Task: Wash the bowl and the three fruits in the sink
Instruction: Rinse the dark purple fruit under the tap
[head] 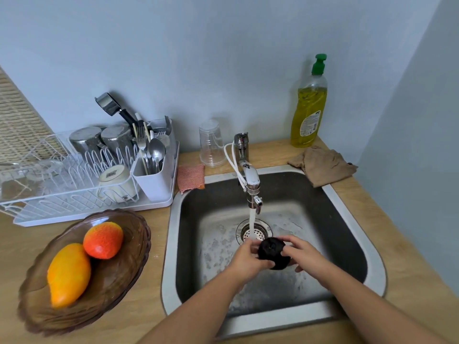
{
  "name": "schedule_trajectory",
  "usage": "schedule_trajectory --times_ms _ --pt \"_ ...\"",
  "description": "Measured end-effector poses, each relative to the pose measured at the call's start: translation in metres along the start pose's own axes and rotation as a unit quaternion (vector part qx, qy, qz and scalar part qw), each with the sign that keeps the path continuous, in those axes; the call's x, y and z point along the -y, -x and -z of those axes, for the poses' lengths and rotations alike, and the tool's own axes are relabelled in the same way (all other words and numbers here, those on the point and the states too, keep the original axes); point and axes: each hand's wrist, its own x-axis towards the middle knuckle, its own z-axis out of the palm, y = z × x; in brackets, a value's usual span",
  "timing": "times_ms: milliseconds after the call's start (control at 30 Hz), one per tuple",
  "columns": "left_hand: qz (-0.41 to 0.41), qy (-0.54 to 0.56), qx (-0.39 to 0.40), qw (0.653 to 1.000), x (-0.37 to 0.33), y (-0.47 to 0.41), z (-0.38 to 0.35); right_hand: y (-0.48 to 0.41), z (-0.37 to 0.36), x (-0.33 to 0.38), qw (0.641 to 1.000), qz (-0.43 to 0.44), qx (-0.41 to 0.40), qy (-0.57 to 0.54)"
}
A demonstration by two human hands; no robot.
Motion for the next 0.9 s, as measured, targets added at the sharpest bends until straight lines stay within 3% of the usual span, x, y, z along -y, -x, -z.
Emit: schedule_trajectory --times_ms 167,533,900 --pt "-0.035 0.0 0.003 0.999 -0.014 -0.004 -0.027 0.012 0.027 -0.009 0.999 0.015 -0.037 -0.028" --pt "-0.213 -0.079 -0.078 0.971 -0.049 -0.008 -0.051 0.027 0.058 -0.011 0.977 0.168 -0.127 -0.009" --pt "-0.206 -0.063 -0.076 0.974 -0.045 -0.006 -0.05 0.027 0.055 -0.013 0.978 0.149 -0.142 -0.023"
